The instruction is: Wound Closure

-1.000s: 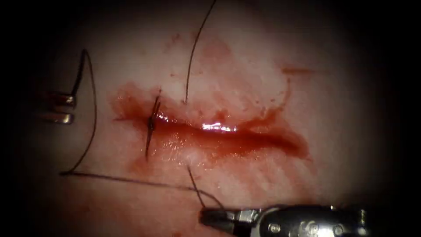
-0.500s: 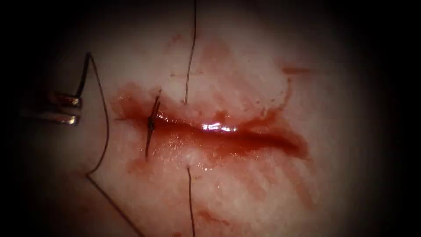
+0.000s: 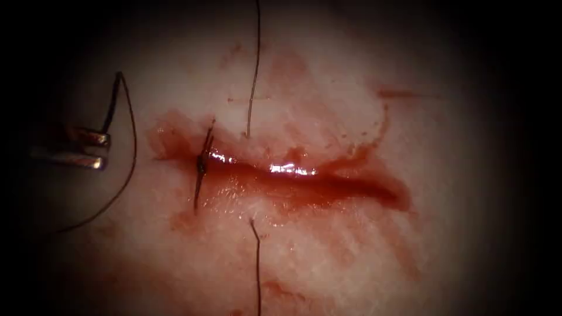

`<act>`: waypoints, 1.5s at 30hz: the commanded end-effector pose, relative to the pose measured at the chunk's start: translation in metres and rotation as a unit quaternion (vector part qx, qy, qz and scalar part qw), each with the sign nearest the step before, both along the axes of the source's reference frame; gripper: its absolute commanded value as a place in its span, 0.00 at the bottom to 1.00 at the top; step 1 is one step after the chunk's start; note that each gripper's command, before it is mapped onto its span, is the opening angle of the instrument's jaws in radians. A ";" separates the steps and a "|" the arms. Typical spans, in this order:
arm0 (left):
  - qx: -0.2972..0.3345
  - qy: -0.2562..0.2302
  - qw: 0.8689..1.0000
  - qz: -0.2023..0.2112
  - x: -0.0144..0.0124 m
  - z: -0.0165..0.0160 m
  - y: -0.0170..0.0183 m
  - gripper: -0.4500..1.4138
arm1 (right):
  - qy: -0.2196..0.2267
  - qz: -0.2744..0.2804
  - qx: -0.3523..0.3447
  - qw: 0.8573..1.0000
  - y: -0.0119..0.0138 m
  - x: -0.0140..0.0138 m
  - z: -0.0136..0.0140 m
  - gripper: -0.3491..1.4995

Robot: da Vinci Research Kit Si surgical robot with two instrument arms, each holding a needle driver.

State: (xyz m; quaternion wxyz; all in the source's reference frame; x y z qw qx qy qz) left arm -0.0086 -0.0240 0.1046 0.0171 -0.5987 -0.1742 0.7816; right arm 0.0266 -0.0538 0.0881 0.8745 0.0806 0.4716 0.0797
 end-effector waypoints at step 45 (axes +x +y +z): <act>0.002 0.007 1.000 0.002 -0.0009 0.0014 -0.0005 0.00 | 0.041 -0.026 -0.027 0.998 -0.0017 0.0062 0.0025 0.00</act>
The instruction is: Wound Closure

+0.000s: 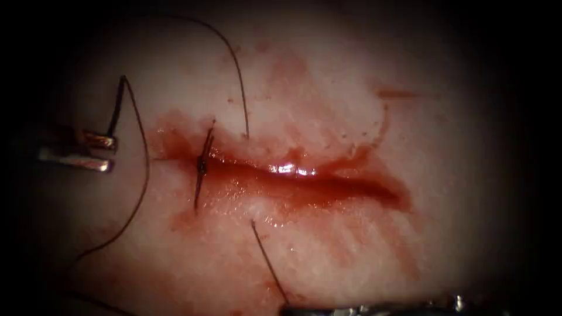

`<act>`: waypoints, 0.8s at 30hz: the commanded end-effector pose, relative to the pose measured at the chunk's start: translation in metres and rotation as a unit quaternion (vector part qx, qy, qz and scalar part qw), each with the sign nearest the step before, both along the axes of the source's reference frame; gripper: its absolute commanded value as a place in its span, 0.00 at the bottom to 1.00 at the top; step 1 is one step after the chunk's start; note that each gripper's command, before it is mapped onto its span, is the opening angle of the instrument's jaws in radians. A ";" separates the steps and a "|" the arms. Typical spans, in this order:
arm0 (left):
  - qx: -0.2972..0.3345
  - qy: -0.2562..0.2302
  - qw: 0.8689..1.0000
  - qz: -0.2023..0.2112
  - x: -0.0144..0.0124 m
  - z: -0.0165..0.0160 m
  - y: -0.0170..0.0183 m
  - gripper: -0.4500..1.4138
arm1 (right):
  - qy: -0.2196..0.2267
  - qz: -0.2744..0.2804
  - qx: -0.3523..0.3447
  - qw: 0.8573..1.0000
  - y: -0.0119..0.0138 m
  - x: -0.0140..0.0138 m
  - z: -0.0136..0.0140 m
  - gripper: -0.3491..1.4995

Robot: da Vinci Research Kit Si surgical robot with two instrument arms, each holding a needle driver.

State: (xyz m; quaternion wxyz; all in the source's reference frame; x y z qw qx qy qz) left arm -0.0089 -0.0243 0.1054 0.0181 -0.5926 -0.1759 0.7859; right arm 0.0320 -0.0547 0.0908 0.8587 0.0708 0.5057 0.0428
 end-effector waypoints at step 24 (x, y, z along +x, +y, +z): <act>-0.001 0.002 1.000 0.003 -0.0005 0.0007 -0.0004 0.00 | -0.018 0.059 -0.014 0.998 0.0034 -0.0057 -0.0006 0.83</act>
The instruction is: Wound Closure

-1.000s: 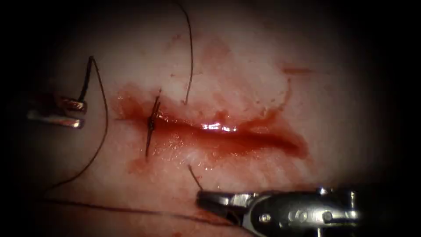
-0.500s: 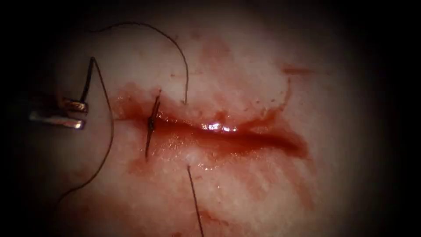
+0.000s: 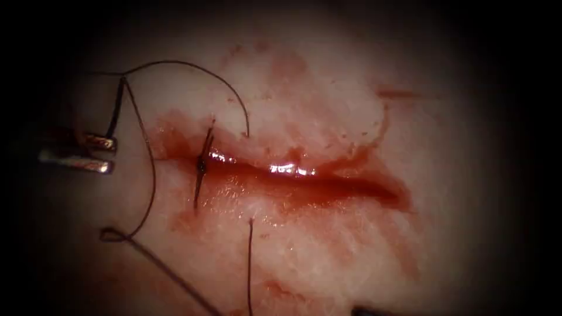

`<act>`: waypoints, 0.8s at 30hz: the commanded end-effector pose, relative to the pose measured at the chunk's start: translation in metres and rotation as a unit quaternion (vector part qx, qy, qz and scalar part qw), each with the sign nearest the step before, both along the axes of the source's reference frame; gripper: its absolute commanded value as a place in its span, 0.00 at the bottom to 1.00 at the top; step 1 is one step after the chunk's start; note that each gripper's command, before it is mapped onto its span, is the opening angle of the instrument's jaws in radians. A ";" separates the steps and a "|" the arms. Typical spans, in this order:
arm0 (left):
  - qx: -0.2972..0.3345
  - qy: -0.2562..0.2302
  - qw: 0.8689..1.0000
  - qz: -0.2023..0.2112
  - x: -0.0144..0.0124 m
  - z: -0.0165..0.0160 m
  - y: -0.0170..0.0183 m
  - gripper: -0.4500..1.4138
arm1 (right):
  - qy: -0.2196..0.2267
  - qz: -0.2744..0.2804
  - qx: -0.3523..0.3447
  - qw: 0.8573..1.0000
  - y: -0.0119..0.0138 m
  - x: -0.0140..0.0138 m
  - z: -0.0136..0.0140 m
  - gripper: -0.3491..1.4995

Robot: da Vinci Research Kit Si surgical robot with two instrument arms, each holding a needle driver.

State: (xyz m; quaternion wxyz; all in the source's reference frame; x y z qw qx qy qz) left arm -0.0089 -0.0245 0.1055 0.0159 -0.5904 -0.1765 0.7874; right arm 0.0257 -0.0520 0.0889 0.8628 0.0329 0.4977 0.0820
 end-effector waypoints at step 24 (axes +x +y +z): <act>-0.002 0.005 1.000 0.004 -0.0008 0.0010 -0.0006 0.00 | -0.016 0.035 -0.024 0.999 0.0036 0.0125 0.0098 0.74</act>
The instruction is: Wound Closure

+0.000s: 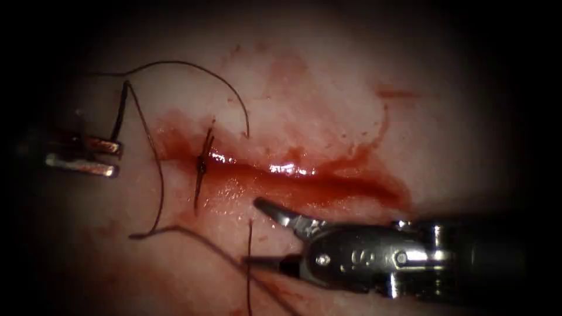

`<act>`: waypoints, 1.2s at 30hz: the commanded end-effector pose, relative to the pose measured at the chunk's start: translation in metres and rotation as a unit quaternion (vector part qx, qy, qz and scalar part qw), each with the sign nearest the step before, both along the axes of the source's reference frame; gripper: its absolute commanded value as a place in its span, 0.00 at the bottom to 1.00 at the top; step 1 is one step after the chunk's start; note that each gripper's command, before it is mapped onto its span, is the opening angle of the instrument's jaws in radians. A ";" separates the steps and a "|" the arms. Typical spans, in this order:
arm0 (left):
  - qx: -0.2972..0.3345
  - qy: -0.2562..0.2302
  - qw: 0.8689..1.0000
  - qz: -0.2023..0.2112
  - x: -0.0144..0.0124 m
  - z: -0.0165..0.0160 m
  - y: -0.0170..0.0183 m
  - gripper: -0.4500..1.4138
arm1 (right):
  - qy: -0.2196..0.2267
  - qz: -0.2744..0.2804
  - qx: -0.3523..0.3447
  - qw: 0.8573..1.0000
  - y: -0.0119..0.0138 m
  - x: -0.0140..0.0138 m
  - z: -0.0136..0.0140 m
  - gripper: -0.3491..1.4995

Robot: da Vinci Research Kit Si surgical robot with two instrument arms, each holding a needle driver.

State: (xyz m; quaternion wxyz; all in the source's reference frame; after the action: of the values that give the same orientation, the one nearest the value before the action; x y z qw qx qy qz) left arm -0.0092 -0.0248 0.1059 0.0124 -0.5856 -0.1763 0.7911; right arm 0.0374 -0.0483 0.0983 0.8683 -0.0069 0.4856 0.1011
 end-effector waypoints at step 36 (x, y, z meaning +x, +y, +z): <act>0.001 0.006 1.000 0.021 0.0002 0.0004 -0.0008 0.00 | 0.032 -0.169 0.022 0.985 -0.0099 -0.0041 -0.0090 0.00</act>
State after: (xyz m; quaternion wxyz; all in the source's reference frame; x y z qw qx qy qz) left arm -0.0085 -0.0254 0.1058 -0.0025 -0.5761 -0.1887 0.7953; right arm 0.0327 -0.0577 0.0889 0.8551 0.0981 0.5078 -0.0368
